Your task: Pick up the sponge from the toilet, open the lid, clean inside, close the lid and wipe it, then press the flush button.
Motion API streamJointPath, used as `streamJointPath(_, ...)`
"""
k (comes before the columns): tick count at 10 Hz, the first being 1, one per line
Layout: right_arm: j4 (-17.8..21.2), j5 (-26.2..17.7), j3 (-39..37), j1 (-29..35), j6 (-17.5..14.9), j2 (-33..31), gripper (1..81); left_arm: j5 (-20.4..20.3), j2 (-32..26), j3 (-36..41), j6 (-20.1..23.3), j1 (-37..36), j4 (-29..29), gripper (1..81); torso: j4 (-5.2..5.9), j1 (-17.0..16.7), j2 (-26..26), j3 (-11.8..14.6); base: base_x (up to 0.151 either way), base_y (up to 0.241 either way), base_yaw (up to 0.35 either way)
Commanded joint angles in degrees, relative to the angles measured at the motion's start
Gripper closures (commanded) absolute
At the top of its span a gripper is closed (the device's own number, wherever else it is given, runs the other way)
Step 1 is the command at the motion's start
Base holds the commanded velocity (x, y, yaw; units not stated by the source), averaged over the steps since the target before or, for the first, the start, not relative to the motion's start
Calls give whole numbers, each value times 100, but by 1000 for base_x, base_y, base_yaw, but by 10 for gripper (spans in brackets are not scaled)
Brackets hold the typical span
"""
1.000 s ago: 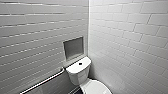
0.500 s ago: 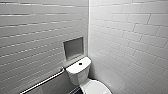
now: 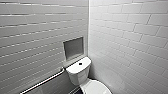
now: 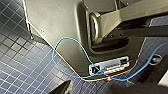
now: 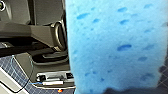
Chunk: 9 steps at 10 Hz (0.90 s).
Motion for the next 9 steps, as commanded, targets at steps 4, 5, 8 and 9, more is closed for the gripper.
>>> streamJointPath(4, 5287, -965, 439, 491, -6102, -135, 811, 388, -45, -74, 428, -285, -127, 10, 0, 0, 0, 0, 0, 0, 0)
streamJointPath(5, 6213, -813, 430, 490, -6976, -135, 811, 354, -54, -110, 1012, -294, -533, 10, 0, 0, 0, 0, 0, 0, 0)
streamJointPath(8, 6468, -883, 369, 508, -7125, -135, 811, 239, -98, -110, 2732, -355, -2182, 10, 0, 0, 0, 0, 0, 0, 0)
streamJointPath(9, 6468, -883, 369, 490, -7116, -126, 811, 239, -89, -110, 2884, -364, -2291, 10, 0, 0, 0, 0, 0, 0, 0)
